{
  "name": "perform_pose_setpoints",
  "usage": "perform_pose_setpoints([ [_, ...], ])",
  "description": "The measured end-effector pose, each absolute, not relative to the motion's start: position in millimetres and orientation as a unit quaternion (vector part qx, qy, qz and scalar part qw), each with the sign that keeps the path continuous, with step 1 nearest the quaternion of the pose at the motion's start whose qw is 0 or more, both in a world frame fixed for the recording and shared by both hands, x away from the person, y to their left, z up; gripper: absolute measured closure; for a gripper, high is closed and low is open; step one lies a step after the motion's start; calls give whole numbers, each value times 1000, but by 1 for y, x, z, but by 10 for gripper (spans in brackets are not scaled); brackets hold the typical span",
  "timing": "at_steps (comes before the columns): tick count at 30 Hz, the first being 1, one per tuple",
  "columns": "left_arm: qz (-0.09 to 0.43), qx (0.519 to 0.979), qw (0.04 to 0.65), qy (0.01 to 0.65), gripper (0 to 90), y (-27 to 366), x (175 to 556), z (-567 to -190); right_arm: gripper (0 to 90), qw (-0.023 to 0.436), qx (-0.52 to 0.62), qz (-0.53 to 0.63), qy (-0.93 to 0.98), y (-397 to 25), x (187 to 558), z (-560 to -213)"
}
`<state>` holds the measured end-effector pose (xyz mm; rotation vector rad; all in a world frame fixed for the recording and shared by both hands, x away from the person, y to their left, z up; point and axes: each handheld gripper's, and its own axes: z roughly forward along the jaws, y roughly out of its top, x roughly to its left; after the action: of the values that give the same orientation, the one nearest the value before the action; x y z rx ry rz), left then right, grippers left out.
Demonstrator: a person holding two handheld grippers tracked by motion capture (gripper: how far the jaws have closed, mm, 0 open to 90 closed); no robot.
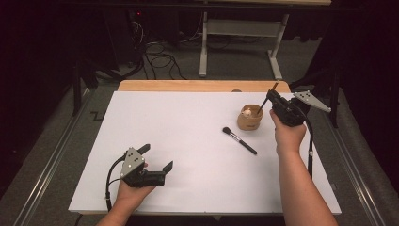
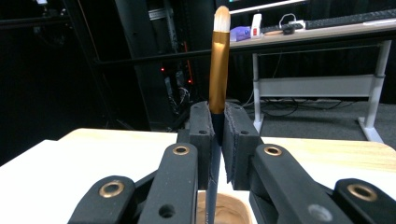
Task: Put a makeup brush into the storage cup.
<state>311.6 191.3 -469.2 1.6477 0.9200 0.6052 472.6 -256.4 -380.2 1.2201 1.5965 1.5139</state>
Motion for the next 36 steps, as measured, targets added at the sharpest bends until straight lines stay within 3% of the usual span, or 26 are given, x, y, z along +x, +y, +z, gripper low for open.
perform_pose_setpoints([
  [36,254,690,552,392,2,195,311,-468,842,292,488,547,615,-255,492,-399],
])
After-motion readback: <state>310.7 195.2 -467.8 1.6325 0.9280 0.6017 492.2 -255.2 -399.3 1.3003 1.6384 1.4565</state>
